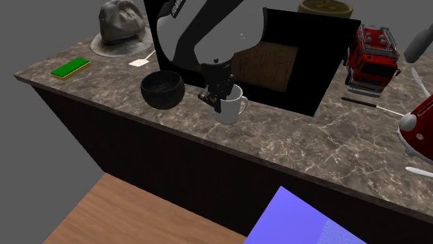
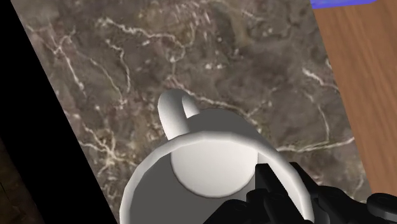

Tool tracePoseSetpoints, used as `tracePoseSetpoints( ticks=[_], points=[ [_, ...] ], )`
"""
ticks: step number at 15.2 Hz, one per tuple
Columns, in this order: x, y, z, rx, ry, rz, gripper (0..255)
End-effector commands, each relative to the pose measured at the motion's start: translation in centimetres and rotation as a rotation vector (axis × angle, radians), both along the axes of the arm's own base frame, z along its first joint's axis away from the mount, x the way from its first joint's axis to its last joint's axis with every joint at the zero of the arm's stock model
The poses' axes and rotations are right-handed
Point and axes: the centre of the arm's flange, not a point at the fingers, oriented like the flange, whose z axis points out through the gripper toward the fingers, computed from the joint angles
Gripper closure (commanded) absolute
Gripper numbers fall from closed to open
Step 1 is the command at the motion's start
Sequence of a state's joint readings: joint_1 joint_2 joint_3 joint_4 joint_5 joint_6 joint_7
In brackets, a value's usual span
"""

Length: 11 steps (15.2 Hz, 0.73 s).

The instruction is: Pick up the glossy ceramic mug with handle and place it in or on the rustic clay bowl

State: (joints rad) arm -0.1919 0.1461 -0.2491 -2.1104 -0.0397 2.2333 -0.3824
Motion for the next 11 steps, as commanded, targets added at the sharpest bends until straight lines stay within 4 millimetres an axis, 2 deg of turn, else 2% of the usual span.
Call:
tracePoseSetpoints(
  ticks=[1,11],
  points=[
    [0.0,0.0,0.5,0.0,0.0,0.0,255],
    [0.0,0.0,5.8,0.0,0.0,0.0,255]
  ],
)
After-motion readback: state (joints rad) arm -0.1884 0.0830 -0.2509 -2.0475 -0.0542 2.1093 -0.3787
